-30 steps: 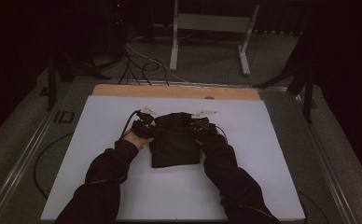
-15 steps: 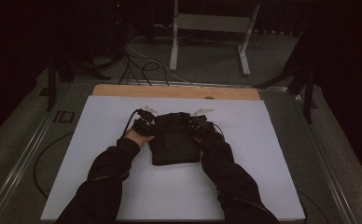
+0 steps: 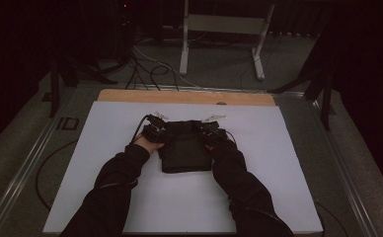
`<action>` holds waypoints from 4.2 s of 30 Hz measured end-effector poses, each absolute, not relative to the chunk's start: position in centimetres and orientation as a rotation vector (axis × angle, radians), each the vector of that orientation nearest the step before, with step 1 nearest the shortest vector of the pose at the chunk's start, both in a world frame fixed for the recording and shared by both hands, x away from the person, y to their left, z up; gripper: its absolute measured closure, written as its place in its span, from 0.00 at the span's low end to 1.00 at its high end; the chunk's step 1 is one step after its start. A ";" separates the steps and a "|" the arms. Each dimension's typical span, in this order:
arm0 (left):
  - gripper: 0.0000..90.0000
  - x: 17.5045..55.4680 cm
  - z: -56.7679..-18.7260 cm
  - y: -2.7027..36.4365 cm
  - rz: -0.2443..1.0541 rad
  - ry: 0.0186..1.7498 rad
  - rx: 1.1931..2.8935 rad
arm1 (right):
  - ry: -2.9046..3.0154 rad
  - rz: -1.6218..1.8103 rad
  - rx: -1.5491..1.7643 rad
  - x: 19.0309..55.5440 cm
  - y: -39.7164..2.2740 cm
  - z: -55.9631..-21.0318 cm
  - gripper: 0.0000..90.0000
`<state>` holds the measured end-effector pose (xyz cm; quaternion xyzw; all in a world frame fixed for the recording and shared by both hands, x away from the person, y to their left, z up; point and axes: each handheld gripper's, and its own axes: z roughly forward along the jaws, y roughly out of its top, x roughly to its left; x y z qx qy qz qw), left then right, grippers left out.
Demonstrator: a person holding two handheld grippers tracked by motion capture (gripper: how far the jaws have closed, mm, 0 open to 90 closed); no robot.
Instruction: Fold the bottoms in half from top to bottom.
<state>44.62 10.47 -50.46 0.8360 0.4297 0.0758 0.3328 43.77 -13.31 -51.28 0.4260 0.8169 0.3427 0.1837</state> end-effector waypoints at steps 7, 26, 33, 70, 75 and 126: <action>0.48 44.8 -50.7 10.6 0.237 1.155 2.194 | 2.291 0.948 1.211 44.0 -13.4 -51.4 0.77; 0.04 43.9 -49.5 11.1 0.201 1.114 2.173 | 2.281 1.026 1.311 44.3 -14.4 -51.1 0.17; 0.00 43.0 -47.9 10.6 0.192 1.021 2.164 | 2.304 1.087 1.254 43.8 -14.3 -49.4 0.14; 0.00 37.5 -44.5 13.5 0.141 0.804 2.119 | 2.406 1.262 0.977 39.8 -15.5 -44.9 0.11; 0.00 36.3 -44.9 14.0 0.133 0.789 2.119 | 2.437 1.269 0.951 38.8 -16.2 -45.2 0.11; 0.00 24.6 -48.0 20.2 0.122 0.759 2.110 | 2.504 1.213 0.832 27.6 -22.3 -48.3 0.11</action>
